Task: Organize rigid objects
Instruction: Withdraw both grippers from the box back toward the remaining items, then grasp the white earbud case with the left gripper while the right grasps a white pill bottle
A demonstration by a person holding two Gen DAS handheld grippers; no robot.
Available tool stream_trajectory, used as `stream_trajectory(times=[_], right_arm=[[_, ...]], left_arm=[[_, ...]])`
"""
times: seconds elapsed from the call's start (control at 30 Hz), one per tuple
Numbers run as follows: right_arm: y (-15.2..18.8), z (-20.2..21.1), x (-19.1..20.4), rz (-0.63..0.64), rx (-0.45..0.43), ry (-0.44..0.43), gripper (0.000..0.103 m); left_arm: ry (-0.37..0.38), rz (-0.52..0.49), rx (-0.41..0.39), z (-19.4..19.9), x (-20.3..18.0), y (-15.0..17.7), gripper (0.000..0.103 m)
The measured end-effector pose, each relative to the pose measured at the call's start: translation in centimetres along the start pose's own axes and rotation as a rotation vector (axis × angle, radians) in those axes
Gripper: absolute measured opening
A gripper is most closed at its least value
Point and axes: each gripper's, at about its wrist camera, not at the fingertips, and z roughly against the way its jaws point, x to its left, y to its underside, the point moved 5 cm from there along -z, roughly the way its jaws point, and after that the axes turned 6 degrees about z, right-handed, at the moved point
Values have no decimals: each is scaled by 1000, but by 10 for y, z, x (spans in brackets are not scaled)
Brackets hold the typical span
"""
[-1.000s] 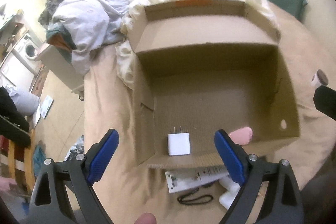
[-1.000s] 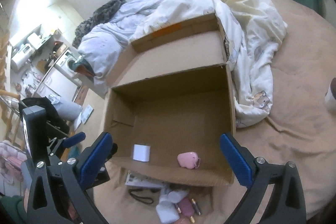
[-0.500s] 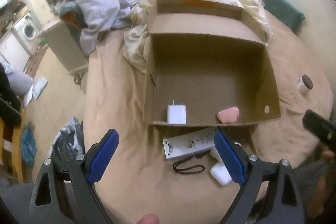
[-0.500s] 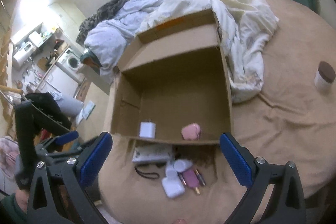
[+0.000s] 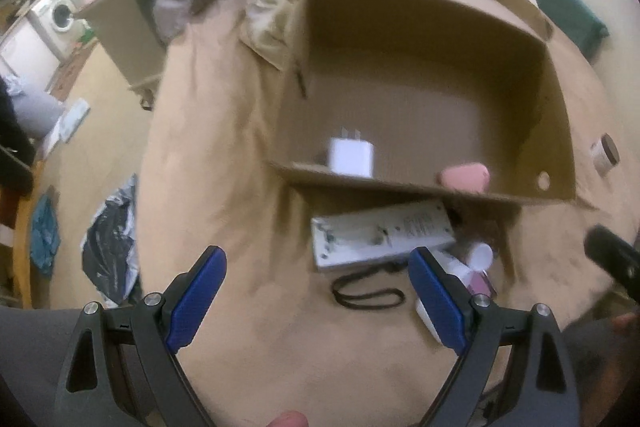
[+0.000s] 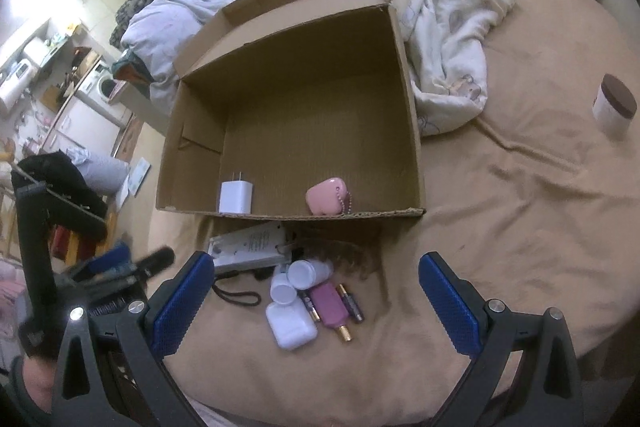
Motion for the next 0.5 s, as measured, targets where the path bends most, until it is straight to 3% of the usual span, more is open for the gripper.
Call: stream_trajectory(times=[0.17, 0.33, 0.5], right_arm=[[-1, -9, -12, -53, 45, 1, 103], [-9, -6, -11, -42, 25, 10, 103], [-11, 0, -16, -50, 9, -1, 103]], left_arm=[[21, -46, 87, -16, -27, 24, 83], [80, 24, 219, -40, -56, 42, 83], [38, 60, 294, -64, -72, 58, 83]])
